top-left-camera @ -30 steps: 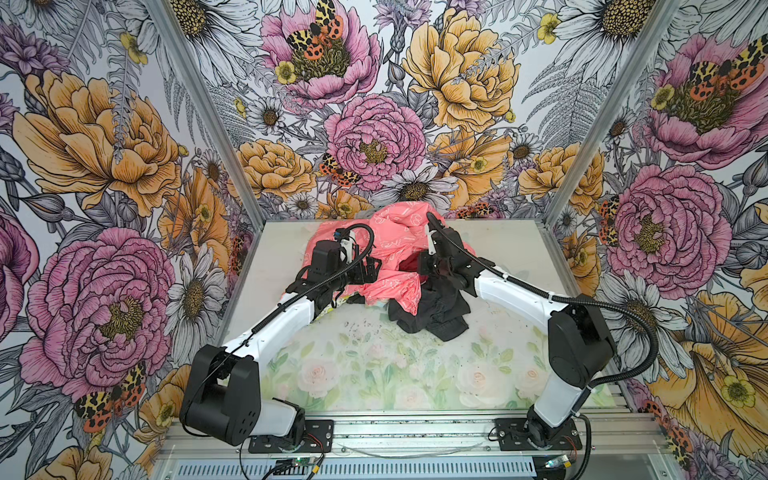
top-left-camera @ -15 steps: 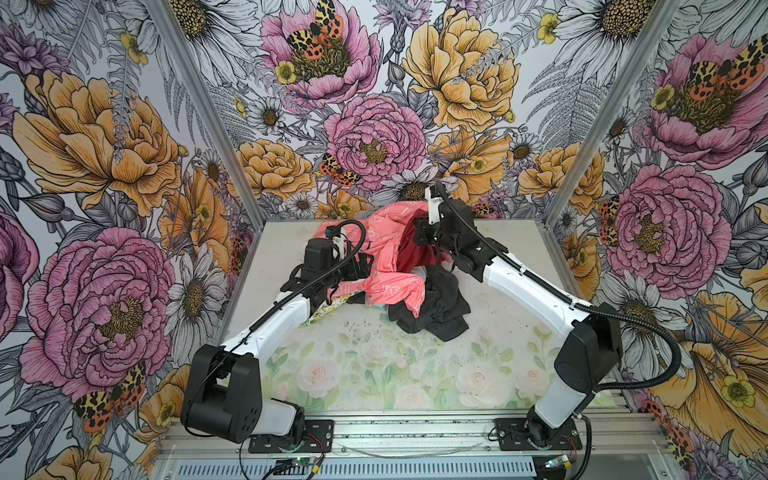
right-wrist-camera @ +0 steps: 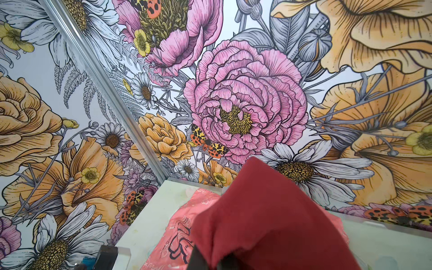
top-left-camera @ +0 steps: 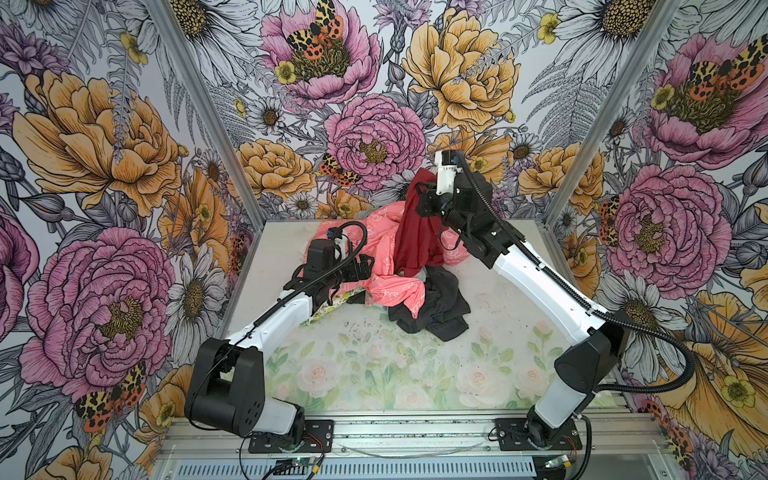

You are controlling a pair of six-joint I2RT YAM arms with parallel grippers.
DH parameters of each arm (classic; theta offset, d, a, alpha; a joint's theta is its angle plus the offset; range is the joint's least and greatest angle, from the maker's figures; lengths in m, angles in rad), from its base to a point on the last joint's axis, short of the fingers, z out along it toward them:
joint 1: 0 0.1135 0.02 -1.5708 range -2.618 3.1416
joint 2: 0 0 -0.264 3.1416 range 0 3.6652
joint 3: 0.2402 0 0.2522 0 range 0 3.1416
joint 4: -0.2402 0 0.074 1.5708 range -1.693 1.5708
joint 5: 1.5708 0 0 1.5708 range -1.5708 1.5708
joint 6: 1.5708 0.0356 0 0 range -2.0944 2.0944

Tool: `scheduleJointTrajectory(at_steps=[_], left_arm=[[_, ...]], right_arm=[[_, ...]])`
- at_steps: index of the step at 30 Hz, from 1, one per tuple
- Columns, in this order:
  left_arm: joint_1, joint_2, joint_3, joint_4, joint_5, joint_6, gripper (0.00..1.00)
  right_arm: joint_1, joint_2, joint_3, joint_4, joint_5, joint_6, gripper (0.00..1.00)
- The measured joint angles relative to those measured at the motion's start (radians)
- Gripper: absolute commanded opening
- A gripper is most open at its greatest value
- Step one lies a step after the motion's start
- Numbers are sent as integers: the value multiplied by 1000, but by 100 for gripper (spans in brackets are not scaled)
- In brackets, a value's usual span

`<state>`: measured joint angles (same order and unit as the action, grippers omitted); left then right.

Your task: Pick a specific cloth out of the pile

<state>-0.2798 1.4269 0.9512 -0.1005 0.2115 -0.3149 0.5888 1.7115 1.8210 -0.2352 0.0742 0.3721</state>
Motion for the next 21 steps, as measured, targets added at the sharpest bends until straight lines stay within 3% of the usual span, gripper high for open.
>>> scheduleJointTrajectory(at_steps=[10, 21], left_arm=[[-71, 0, 0, 0, -13, 11, 97], [-158, -40, -2, 2, -107, 52, 96]], right_arm=[[0, -6, 0, -2, 3, -8, 0], [0, -14, 56, -19, 3, -8, 0]])
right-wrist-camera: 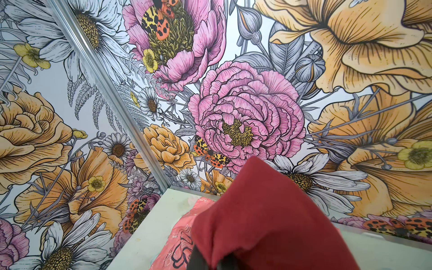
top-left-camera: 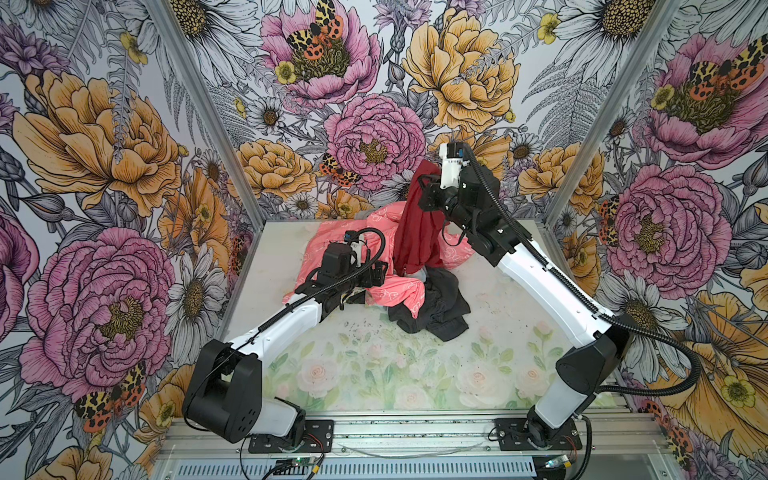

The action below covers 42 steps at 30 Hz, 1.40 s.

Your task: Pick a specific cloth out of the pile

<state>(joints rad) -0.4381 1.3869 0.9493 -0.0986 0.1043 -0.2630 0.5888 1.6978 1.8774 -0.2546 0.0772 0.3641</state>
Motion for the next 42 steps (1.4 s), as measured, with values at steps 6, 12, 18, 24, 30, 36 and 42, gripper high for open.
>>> scheduleJointTrajectory(at_steps=[6, 12, 18, 24, 30, 36, 42], left_arm=[[-101, -24, 29, 72, 13, 89, 98], [-143, 11, 70, 196, 65, 137, 99], [-145, 150, 188, 316, 97, 158, 70], [-140, 278, 278, 384, 134, 154, 0], [-133, 277, 279, 395, 134, 134, 0], [-115, 212, 282, 372, 134, 131, 0], [-112, 146, 345, 350, 145, 107, 0]], right_arm=[[0, -10, 20, 0, -4, 0, 0], [0, -16, 27, 0, -26, 9, 0], [0, -28, 17, 0, -45, 34, 0], [-1, -111, -90, 5, -45, 58, 0], [-28, -229, -259, 24, -28, 66, 0], [-77, -312, -425, 66, -26, 68, 0], [-107, -323, -588, 153, -85, 68, 0]])
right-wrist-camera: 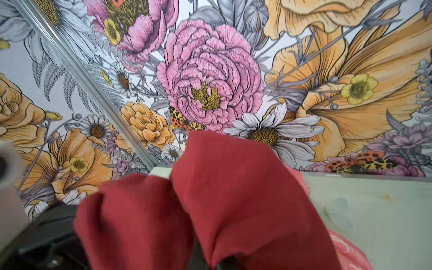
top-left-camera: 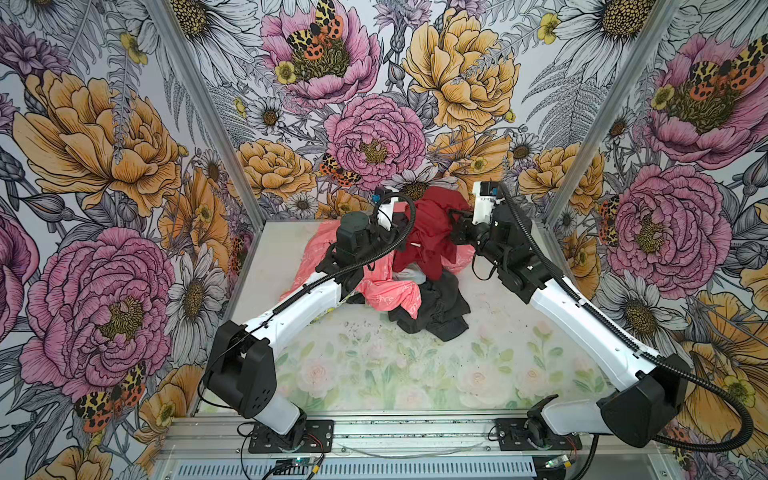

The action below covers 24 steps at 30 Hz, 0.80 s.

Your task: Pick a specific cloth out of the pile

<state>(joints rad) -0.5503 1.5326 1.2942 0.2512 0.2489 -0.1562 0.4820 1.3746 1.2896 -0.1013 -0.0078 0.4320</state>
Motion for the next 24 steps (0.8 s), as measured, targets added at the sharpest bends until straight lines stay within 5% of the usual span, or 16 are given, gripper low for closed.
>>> scheduleJointTrajectory(at_steps=[2, 11, 24], left_arm=[[-2, -12, 27, -8, 4, -2, 0], [-10, -35, 92, -68, 9, -13, 0], [-1, -35, 128, -149, 8, -21, 0]], right_arm=[[-4, 0, -45, 42, -31, -3, 5], [-7, -4, -154, 272, -183, -58, 61], [28, -34, -307, 482, -317, -168, 95]])
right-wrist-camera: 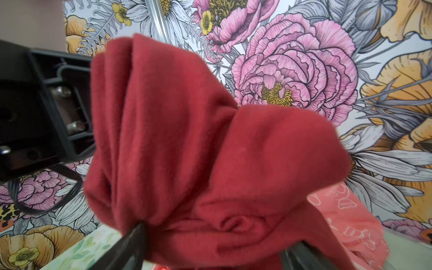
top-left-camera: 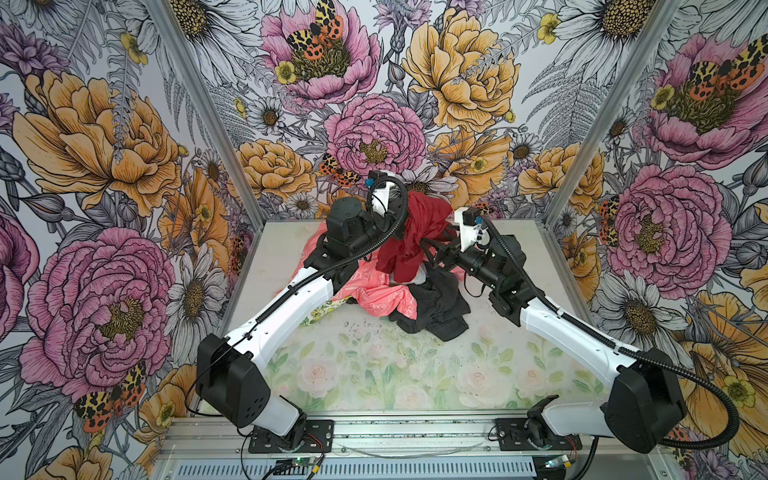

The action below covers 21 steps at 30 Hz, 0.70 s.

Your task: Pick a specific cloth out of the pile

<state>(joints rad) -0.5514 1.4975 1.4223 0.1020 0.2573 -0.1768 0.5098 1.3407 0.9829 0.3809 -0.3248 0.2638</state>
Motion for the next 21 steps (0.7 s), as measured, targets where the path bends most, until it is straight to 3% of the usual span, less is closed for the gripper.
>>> scheduleJointTrajectory(at_steps=[7, 17, 20, 21], left_arm=[[0, 0, 14, -2, 2, -10, 0], [-19, -13, -2, -16, 2, -42, 0], [-30, -37, -18, -40, 2, -53, 0], [-34, -47, -24, -48, 2, -56, 0]], right_arm=[[40, 7, -4, 33, -11, -81, 100], [66, 191, 23, 220, 163, -128, 97], [68, 246, 54, 262, 212, -142, 64], [70, 261, 66, 275, 229, -142, 48]])
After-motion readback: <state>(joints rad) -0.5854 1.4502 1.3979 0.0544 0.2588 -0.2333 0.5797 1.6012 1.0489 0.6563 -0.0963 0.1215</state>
